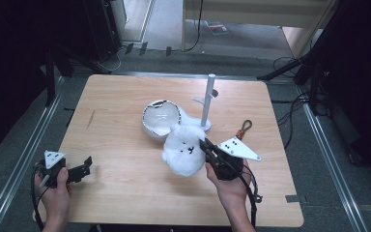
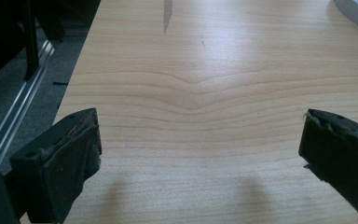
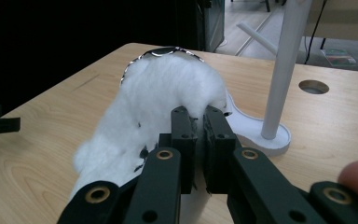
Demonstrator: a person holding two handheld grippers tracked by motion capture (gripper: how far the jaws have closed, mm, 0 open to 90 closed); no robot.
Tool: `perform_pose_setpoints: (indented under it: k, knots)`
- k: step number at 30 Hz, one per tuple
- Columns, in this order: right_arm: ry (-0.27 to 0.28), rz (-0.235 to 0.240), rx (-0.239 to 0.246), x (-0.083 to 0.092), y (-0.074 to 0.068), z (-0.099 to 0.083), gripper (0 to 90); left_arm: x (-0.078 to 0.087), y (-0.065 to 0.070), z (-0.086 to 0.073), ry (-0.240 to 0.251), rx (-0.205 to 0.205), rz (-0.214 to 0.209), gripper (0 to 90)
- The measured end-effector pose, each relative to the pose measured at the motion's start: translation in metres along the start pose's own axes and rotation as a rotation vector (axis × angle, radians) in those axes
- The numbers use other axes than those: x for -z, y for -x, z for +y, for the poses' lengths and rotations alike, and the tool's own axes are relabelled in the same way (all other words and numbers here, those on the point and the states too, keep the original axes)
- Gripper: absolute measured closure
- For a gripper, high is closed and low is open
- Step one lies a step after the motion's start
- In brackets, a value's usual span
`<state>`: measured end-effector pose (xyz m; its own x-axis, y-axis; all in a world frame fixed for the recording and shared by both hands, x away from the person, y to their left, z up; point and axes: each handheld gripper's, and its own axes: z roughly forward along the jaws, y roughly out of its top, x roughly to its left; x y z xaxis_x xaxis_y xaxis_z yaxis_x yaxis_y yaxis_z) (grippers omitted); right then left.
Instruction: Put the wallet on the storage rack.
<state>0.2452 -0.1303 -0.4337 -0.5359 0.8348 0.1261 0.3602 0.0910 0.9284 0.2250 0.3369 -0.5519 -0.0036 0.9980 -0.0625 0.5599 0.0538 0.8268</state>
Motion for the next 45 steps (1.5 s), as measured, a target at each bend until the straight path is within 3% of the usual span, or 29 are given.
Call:
perform_pose_setpoints:
  k: [14,27,37,45]
  knots:
    - [0.034,-0.044,-0.010,-0.015,0.001,0.024,85.7,0.000,0.000,0.000,-0.001,0.000,-0.001,0.0]
    - [0.041,-0.092,0.002,-0.046,-0.002,0.044,85.6,0.000,-0.001,0.000,0.000,0.001,-0.003,0.0]
    - [0.027,-0.178,0.010,-0.075,-0.004,0.052,85.5,0.000,-0.001,0.000,0.000,0.002,-0.005,0.0]
    - [0.010,-0.219,0.009,-0.093,-0.003,0.053,85.4,0.000,-0.001,0.000,-0.004,0.003,-0.008,0.0]
